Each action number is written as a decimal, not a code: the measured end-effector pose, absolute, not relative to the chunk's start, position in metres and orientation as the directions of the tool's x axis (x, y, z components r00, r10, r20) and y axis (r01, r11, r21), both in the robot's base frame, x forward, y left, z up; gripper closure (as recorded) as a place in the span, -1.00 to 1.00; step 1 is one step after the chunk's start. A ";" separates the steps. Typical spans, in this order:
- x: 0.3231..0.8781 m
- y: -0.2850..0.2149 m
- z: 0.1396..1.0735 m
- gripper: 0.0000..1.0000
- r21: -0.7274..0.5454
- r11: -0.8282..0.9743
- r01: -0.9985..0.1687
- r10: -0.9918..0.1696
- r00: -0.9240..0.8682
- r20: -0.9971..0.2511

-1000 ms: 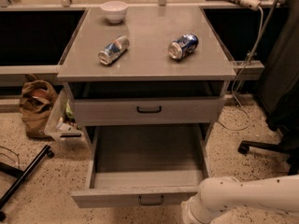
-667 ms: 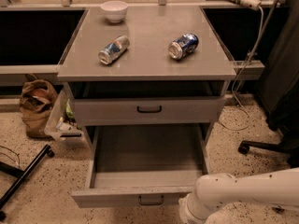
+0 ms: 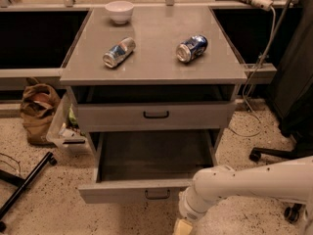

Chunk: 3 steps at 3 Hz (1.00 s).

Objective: Close middle drawer

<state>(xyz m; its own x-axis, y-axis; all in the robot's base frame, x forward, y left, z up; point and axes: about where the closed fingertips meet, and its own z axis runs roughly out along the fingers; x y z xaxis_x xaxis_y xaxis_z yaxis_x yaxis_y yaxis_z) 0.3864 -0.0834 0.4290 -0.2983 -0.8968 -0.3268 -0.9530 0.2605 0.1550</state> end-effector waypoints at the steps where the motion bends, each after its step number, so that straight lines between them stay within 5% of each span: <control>1: 0.387 -0.083 0.429 -1.00 0.154 0.260 -0.953 -0.897 -0.298 -0.328; 3: 0.442 -0.042 0.430 -1.00 0.094 0.178 -0.980 -0.904 -0.200 -0.377</control>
Offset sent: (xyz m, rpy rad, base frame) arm 0.0712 0.0447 0.0013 0.0409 -0.0870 0.0884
